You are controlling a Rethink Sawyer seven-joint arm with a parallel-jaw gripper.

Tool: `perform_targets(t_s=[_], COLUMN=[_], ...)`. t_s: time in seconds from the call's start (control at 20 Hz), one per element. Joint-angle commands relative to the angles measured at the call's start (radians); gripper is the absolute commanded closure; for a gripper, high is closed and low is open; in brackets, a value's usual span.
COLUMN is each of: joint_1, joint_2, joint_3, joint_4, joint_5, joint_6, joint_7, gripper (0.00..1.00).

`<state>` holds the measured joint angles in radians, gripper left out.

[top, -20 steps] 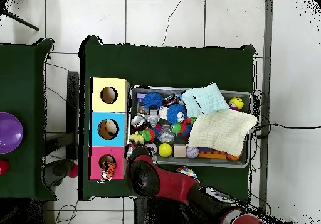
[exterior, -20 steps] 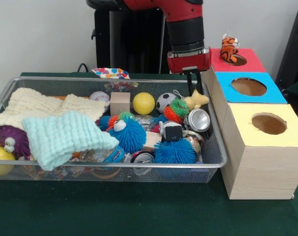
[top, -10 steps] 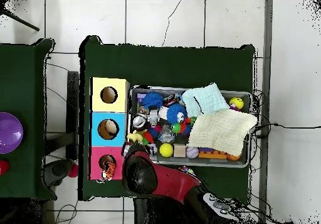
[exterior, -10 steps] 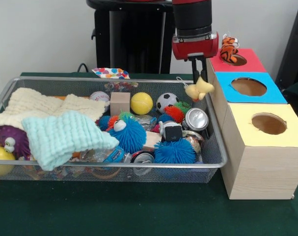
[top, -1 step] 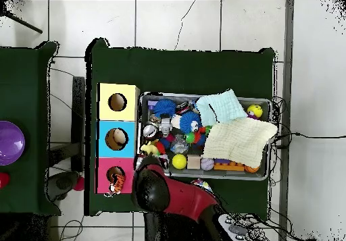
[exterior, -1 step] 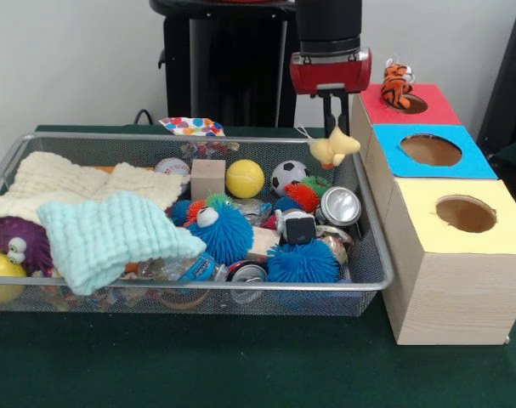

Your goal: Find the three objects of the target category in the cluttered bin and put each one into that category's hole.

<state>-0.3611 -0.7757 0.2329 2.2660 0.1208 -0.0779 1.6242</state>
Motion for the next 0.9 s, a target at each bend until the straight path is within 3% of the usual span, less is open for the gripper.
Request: perform_targets(t_s=[0.05,0.45,0.9], joint_1=[0.045,0.088,0.071], joint_2=[-0.047,-0.081,-0.079], joint_3=[-0.088,-0.142,-0.112], joint_4=[-0.142,-0.201,-0.187], joint_5=[0.074,0.062,0.07], joint_6=[0.263,0.461,0.484], joint_7=[0.141,0.171,0.18], gripper=[1.0,1.0,1.0])
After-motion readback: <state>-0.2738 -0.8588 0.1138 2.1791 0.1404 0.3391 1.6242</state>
